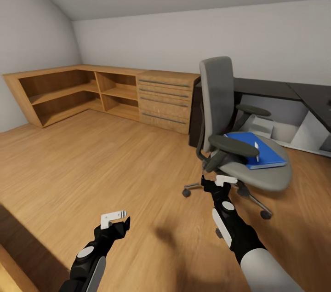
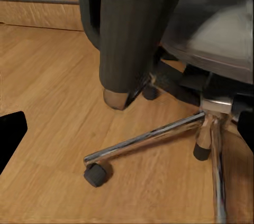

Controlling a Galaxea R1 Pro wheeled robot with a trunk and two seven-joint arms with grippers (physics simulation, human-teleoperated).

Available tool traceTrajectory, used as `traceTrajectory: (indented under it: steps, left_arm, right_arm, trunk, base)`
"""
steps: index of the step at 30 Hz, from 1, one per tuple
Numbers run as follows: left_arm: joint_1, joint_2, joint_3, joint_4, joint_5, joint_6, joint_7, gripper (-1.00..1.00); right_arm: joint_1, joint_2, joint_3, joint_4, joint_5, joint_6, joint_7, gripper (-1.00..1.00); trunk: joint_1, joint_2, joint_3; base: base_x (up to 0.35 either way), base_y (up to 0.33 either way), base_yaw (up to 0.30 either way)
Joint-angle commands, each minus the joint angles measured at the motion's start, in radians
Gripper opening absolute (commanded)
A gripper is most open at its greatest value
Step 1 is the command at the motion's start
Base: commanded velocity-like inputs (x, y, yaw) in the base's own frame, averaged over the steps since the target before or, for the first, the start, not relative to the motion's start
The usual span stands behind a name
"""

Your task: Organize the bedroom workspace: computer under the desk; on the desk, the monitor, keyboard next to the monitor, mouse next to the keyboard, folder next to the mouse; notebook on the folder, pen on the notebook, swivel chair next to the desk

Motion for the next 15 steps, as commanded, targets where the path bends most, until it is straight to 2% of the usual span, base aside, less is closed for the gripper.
traceTrajectory:
  steps: [1, 8, 13, 15]
  left_arm:
    - [0.000, 0.000, -0.002, -0.001, 0.011, 0.004, 0.009, 1.00]
    - [0.000, 0.000, -0.002, -0.001, 0.011, 0.004, 0.009, 1.00]
    - [0.000, 0.001, -0.001, -0.001, 0.010, 0.002, 0.009, 1.00]
    - [0.000, 0.001, 0.001, -0.004, 0.010, -0.001, 0.009, 1.00]
  right_arm:
    - [-0.001, -0.001, 0.004, 0.000, -0.010, -0.004, -0.006, 1.00]
    - [-0.001, -0.001, 0.004, 0.000, -0.012, -0.004, -0.005, 1.00]
    - [-0.001, -0.003, 0.002, -0.002, -0.014, -0.004, -0.005, 1.00]
    - [-0.001, -0.007, -0.019, -0.001, -0.039, -0.002, -0.004, 1.00]
  trunk:
    - [-0.001, 0.000, -0.001]
    - [-0.001, 0.000, -0.001]
    - [-0.001, 0.000, -0.001]
    - [-0.001, 0.000, -0.001]
  base:
    - [-0.327, 0.000, 0.000]
    - [-0.312, 0.000, -0.026]
    - [-0.096, 0.000, -0.218]
    - [-0.012, 0.000, -0.288]
